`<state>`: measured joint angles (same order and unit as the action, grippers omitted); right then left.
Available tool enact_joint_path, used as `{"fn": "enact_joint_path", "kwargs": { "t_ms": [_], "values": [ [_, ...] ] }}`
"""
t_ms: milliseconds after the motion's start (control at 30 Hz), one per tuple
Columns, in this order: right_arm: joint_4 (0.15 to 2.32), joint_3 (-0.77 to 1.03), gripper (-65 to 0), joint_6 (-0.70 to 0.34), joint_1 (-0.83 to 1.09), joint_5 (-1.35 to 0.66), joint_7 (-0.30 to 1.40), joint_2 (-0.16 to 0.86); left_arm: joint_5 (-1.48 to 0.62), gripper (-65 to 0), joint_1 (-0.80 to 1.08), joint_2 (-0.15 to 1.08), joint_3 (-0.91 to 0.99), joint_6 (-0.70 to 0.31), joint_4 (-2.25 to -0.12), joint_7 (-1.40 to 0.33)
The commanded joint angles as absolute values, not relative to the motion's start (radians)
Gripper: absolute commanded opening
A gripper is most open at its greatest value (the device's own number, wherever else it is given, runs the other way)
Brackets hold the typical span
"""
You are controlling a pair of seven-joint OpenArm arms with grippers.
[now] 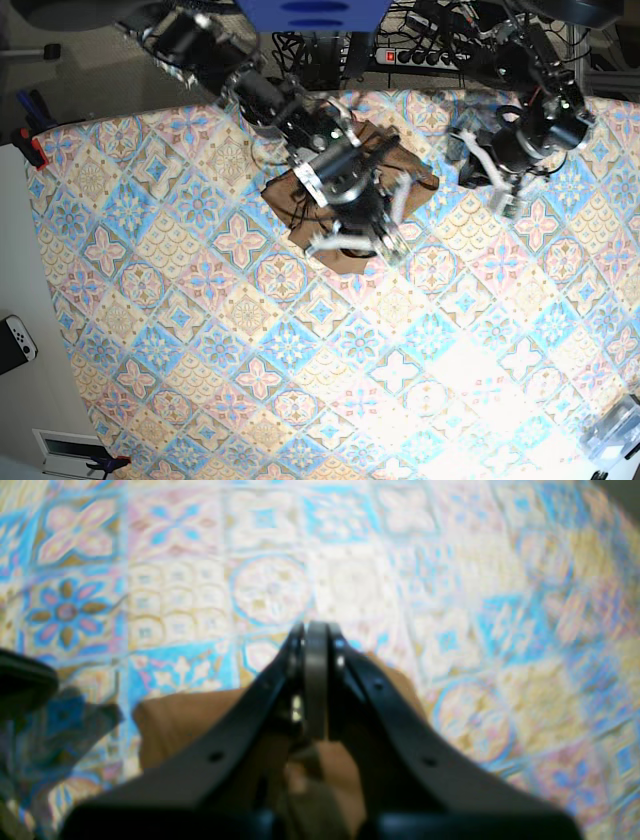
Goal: Layout the t-shirt on the table in an organized manner, then fold the t-shirt properly
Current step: 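Release the fold with the right gripper and lift the left gripper away, then press and adjust the folded bundle with both grippers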
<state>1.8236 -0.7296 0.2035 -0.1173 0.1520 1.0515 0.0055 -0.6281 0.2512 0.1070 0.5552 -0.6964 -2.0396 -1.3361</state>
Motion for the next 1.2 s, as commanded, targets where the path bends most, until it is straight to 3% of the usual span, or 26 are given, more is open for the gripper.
{"fn": "enact_joint_path", "kwargs": {
  "t_ms": [0,267,500,633,800,1000,1167],
  "values": [
    [1.839,-0.710,-65.0,0.177,-0.124,0.145,1.026,0.021,-0.639,-65.0,0.231,0.113,0.549,-0.698,-2.058,-1.322],
    [1.831,-0.553,-65.0,0.041,-0.016,0.143,0.943,0.045,-0.579,-65.0,0.140,0.099,0.507,-0.698,-2.054,-1.325],
    [1.814,-0.524,-65.0,0.036,0.050,0.143,0.886,0.045,-0.380,-65.0,0.090,0.036,0.331,-0.698,-2.049,-1.320],
    [1.758,-0.522,-65.0,0.036,0.064,0.143,0.885,0.045,-0.283,-65.0,0.056,-0.015,0.308,-0.698,-1.945,-1.320],
    [1.707,-0.524,-65.0,0.036,0.079,0.143,0.875,0.047,-0.216,-65.0,0.050,-0.005,0.300,-0.698,-1.774,-1.316],
    [1.567,-0.521,-65.0,0.035,0.104,0.143,0.782,0.047,-0.208,-65.0,0.059,0.053,0.303,-0.698,-1.598,-1.191],
    [1.580,-0.519,-65.0,0.035,0.104,0.143,0.788,0.047,-0.214,-65.0,0.058,0.056,0.308,-0.698,-1.639,-1.193]
  ]
}}
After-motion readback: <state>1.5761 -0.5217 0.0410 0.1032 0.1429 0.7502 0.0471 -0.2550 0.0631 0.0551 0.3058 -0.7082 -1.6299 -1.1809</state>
